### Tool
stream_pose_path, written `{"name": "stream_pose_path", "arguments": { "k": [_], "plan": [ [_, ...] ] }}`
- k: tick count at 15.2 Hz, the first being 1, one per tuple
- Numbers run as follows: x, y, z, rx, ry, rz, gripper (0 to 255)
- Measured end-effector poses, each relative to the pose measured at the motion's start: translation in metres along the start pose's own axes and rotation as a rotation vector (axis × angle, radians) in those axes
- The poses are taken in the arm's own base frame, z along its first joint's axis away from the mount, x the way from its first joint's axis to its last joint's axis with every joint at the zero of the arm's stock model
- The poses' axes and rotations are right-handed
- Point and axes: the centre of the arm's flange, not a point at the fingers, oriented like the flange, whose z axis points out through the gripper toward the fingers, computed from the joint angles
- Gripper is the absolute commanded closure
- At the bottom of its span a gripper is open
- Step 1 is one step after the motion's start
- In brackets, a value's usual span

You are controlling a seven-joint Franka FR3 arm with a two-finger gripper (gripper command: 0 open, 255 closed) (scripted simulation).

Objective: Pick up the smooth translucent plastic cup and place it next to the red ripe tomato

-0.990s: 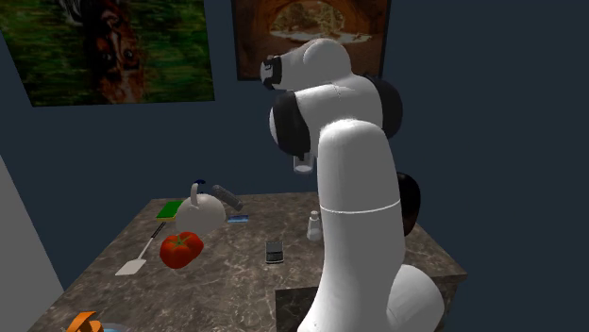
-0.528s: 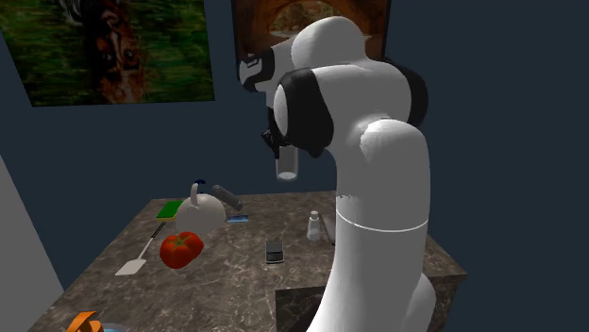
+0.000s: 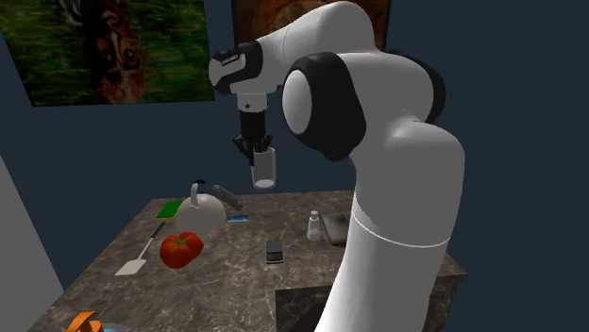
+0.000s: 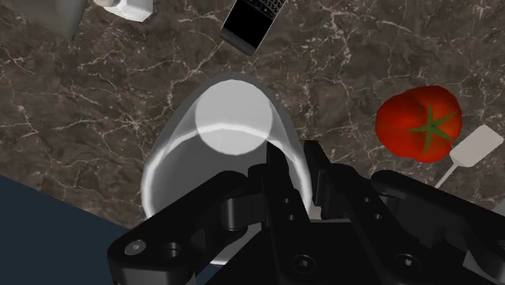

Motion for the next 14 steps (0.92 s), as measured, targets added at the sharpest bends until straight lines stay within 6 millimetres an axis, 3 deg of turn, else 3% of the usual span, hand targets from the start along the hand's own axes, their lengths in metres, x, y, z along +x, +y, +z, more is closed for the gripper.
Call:
{"name": "stream_pose_path", "arguments": {
  "k": [7, 9, 14],
  "plan": [
    [-0.014, -0.091, 0.0, 0.0, 0.0, 0.0, 255],
    [-0.012, -0.104, 0.007, -0.001, 0.0, 0.001, 255],
    [-0.012, -0.106, 0.031, -0.001, 0.0, 0.002, 255]
  ]
}}
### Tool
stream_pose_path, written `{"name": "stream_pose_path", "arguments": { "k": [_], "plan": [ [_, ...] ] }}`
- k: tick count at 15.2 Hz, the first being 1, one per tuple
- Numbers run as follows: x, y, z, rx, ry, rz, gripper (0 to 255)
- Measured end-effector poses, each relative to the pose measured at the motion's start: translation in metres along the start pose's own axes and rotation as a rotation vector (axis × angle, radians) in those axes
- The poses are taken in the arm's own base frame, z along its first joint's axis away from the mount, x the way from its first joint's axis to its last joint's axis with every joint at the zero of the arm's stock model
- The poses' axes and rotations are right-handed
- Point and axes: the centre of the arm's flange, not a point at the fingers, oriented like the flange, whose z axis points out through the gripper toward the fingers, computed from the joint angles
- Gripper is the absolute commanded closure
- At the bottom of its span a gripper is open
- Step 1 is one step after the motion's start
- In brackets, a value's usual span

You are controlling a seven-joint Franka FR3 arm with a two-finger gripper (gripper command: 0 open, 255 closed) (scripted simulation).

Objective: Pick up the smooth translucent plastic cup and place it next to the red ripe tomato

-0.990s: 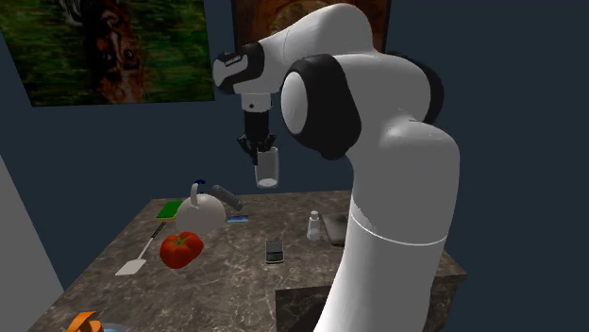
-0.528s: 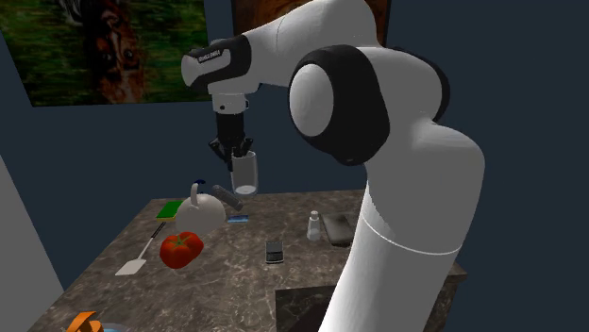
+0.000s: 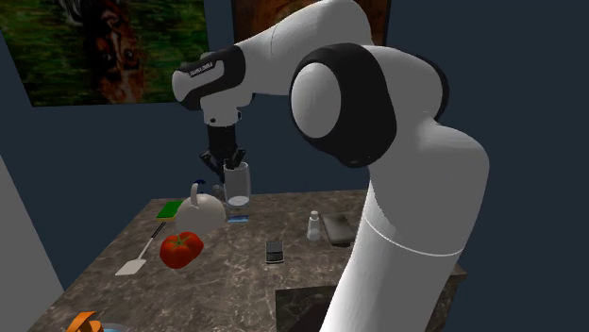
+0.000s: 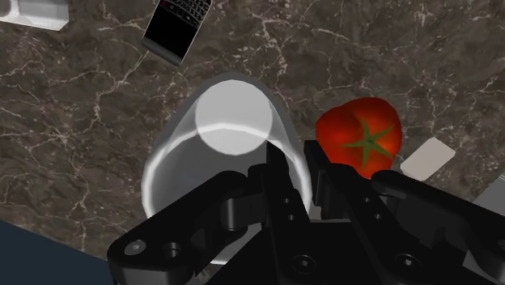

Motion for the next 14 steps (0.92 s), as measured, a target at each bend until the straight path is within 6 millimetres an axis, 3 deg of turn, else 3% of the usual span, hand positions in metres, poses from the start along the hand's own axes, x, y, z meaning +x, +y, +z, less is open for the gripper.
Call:
{"name": "stream_pose_path", "arguments": {
  "k": [14],
  "plan": [
    [0.0, 0.002, 0.074, 0.0, 0.0, 0.0, 255]
  ]
}}
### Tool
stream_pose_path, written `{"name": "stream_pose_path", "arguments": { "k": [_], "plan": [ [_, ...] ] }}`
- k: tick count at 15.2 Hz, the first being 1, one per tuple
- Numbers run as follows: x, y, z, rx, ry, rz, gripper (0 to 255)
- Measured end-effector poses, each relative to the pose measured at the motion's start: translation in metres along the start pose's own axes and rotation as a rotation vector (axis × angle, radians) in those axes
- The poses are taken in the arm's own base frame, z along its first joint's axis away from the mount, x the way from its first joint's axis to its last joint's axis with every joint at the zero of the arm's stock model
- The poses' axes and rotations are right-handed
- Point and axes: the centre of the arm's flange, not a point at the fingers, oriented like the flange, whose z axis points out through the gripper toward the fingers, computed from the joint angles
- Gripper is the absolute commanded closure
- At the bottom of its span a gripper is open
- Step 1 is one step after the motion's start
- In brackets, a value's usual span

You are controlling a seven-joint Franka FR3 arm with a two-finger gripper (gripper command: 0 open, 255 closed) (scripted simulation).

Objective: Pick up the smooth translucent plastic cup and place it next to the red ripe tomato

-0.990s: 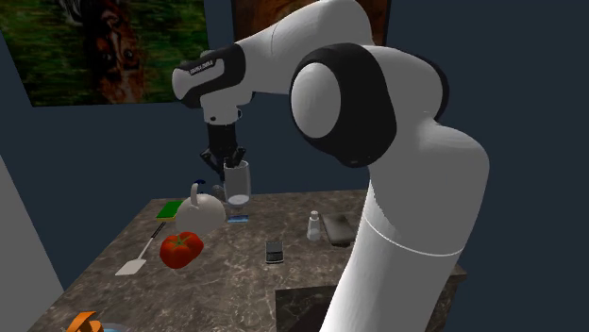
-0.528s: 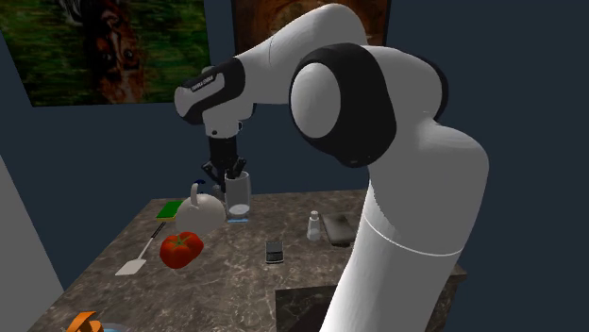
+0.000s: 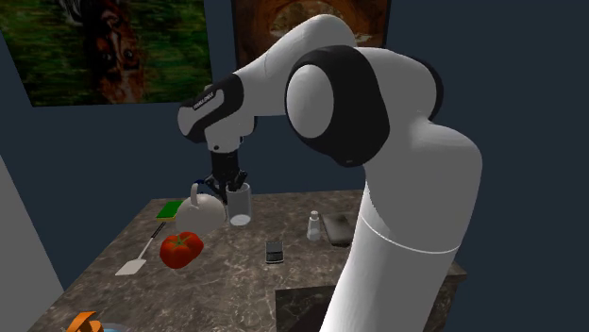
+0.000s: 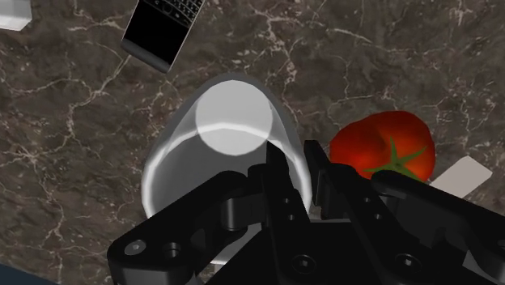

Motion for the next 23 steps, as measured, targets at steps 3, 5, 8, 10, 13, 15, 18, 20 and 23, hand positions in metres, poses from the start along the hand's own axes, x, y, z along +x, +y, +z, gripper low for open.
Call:
{"name": "stream_pose_path", "arguments": {
  "k": [3, 5, 8, 10, 13, 15, 18, 20, 23],
  "plan": [
    [0.0, -0.001, 0.017, 0.0, 0.0, 0.0, 255],
    [0.001, 0.0, 0.027, 0.0, 0.0, 0.0, 255],
    [0.001, 0.001, 0.044, 0.0, 0.0, 0.0, 255],
    [0.001, 0.001, 0.053, 0.0, 0.0, 0.0, 255],
    [0.0, 0.001, 0.07, 0.0, 0.0, 0.0, 255],
    [0.001, 0.002, 0.08, 0.0, 0.0, 0.0, 255],
    [0.0, 0.002, 0.093, 0.0, 0.0, 0.0, 255],
    [0.001, 0.002, 0.096, 0.0, 0.0, 0.0, 255],
    [0.0, 0.002, 0.097, 0.0, 0.0, 0.0, 255]
  ]
}}
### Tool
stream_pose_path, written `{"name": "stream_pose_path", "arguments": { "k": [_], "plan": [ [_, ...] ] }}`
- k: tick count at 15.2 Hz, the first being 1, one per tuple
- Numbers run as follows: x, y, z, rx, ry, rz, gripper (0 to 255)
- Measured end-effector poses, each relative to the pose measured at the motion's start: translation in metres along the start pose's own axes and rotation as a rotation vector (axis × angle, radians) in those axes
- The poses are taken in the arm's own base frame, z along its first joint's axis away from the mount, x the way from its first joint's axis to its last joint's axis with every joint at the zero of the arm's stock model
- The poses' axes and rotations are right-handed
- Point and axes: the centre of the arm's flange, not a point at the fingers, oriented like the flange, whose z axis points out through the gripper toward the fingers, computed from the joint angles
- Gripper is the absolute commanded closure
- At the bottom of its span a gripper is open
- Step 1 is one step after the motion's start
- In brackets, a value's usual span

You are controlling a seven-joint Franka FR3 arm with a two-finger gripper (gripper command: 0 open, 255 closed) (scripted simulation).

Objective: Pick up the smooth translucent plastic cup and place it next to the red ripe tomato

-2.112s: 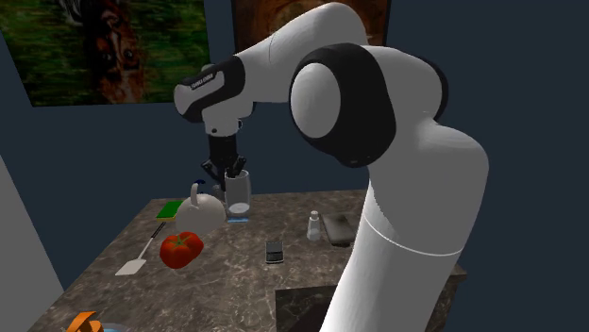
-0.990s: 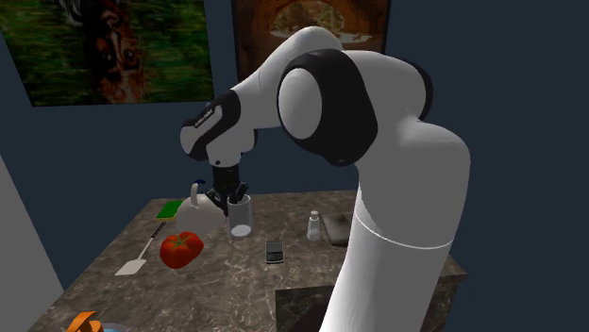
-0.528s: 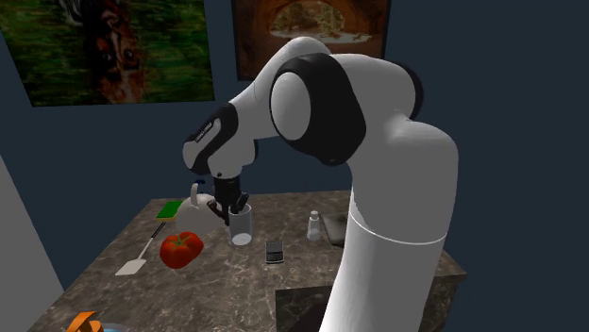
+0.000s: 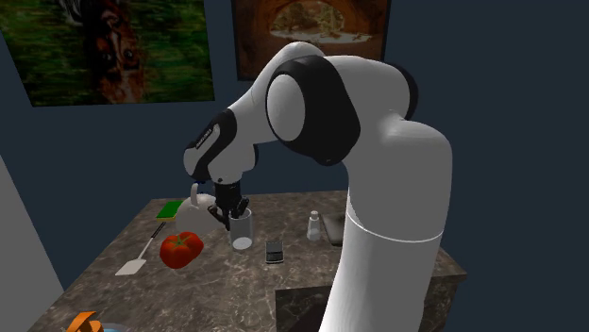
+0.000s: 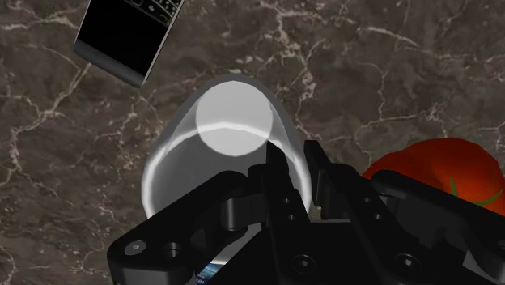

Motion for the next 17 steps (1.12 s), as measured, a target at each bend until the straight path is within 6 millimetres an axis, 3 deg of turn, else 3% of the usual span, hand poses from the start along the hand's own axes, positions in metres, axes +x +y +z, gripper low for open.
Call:
{"name": "stream_pose_path", "arguments": {
  "k": [1, 2, 8, 13, 17],
  "plan": [
    [0.0, 0.0, 0.0, 0.0, 0.0, 0.0, 255],
    [0.0, 0.0, 0.0, 0.0, 0.0, 0.0, 0],
    [0.0, 0.0, 0.0, 0.0, 0.001, 0.0, 0],
    [0.001, -0.001, -0.045, 0.0, 0.002, 0.0, 0],
    [0.0, 0.0, -0.05, 0.0, 0.001, 0.0, 0]
  ]
}}
